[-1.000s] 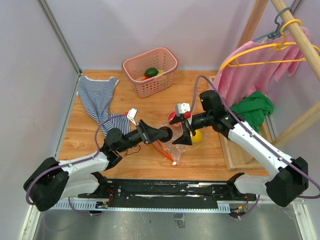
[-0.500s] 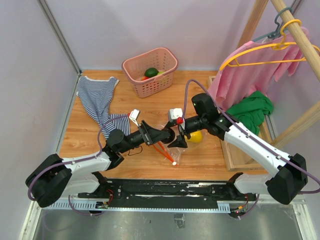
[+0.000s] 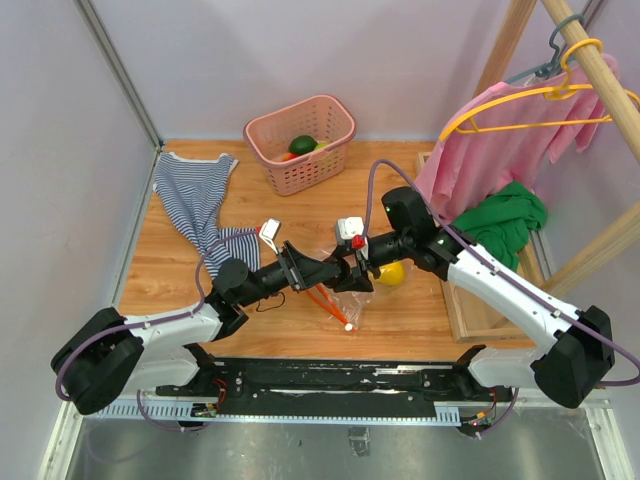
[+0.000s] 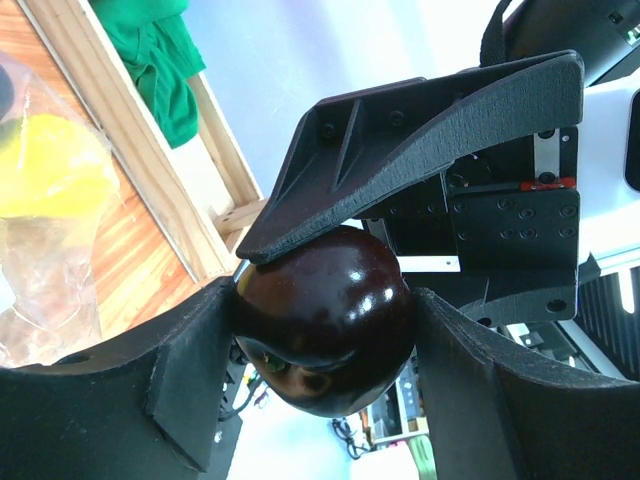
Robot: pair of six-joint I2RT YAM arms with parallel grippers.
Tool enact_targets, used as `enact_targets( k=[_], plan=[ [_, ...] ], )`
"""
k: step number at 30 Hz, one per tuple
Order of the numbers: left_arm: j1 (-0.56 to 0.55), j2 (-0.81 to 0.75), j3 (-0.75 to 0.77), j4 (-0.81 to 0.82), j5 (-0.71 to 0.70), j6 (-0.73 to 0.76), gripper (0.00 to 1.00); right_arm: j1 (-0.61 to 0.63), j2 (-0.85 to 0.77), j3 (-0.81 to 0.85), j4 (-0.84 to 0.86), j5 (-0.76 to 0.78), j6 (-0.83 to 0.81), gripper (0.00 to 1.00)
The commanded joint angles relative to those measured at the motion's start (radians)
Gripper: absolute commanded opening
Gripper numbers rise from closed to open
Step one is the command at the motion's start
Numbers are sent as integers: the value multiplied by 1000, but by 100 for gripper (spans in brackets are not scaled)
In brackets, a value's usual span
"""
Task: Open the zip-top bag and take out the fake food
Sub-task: Pick up the fake fruit from the zipper food storage bag, then place the fake fruit in the bin.
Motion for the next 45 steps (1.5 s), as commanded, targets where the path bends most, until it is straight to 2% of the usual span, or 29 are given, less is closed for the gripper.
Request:
enact_targets(
  k=[1,5,8,17,20,27,31,38,45],
  plan=[
    [-8,-19,-5,18,-28,15,71,17,5,13,-7,-11,-3,28],
    [-8,-49,-7,-32,-33,42,88,15,9,17,-30,-18,-12,19],
    [-8,-69,-12,-64,-35,60,93,13,13,22,-60,-37,-36,15],
    [-8,-157,-60,-121,-74,97,95,-14,6,34,-132,-74,-98,13],
    [-6,-215,-70,-180,-109,131,99,-30,1,43,-168,-87,-130,13],
    [-6,-373,-85,-375,-223,210,99,-65,-12,58,-234,-87,-190,13],
    [-5,-438,-107,-419,-258,234,99,-92,-20,67,-275,-80,-229,13],
    [-5,-494,-93,-549,-302,291,99,-129,-35,71,-319,-59,-280,12],
    [-5,-525,-28,-759,-362,384,99,-130,-26,78,-332,-14,-302,11]
  ],
)
